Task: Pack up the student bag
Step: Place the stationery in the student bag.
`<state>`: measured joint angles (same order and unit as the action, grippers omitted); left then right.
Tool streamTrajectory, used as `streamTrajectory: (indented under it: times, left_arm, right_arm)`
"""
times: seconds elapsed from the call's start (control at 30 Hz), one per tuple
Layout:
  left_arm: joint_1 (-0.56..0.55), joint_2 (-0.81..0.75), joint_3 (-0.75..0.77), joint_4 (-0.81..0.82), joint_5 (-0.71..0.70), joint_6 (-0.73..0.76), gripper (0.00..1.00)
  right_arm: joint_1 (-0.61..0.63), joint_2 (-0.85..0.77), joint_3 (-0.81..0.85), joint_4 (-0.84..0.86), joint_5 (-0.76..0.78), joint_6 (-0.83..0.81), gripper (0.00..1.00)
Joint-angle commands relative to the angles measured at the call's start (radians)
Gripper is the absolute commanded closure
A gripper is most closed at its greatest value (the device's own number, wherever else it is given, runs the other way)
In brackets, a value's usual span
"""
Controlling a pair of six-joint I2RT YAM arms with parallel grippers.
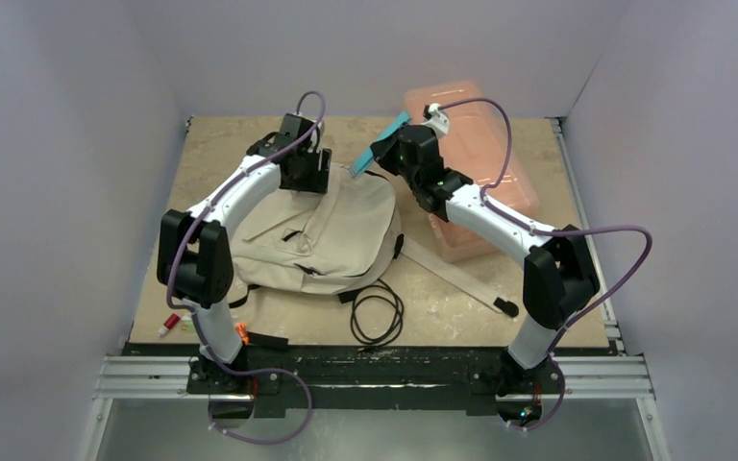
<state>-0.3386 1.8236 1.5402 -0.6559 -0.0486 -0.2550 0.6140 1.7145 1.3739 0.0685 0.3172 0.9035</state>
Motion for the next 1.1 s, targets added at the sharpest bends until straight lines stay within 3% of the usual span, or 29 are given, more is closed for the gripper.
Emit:
streamTrajectory:
  times: [0.0,0.2,0.33,0.4,0.5,0.57,0.63,0.73,0.83,0.93,1.07]
  left_arm:
    - [-0.035,0.027,0.041,-0.042,-0.001,0.03,0.32]
    - [-0.055,0.027,0.036,-0.044,0.007,0.035,0.17]
    - [-0.056,0.034,0.05,-0.071,-0.052,0.043,0.25]
    - [-0.056,-0.007,0.03,-0.049,-0.014,0.046,0.28]
    - [-0.052,-0.045,0.011,-0.017,0.192,0.024,0.41]
    - [-0.043,-0.04,0.008,-0.013,0.425,-0.029,0.56]
    - [-0.037,-0.065,-0.064,0.061,0.579,-0.107,0.6]
    - [-0.033,-0.14,-0.215,0.255,0.721,-0.227,0.57]
    - [-0.031,-0.171,-0.281,0.331,0.771,-0.28,0.49]
    - [-0.023,-0.2,-0.335,0.404,0.781,-0.326,0.43]
    - [0.009,-0.276,-0.361,0.364,0.707,-0.295,0.33]
  right_arm:
    - [-0.004,-0.024,-0.005,0.049,-0.032,0.032,1.0]
    - [-0.004,-0.004,0.007,0.058,-0.066,0.045,1.0]
    - [-0.004,0.002,0.005,0.063,-0.08,0.051,1.0]
    - [-0.005,0.006,0.007,0.065,-0.091,0.049,1.0]
    - [-0.004,0.011,0.006,0.072,-0.102,0.049,1.0]
    - [-0.006,0.015,0.01,0.07,-0.094,0.052,1.0]
    - [-0.005,0.025,0.032,0.055,-0.091,0.042,1.0]
    - [-0.007,0.03,0.062,0.017,-0.062,0.015,1.0]
    - [-0.02,0.021,0.055,0.01,-0.05,0.018,1.0]
    - [-0.025,0.028,0.064,0.0,-0.067,0.025,1.0]
    - [-0.024,0.054,0.092,-0.026,-0.08,0.008,1.0]
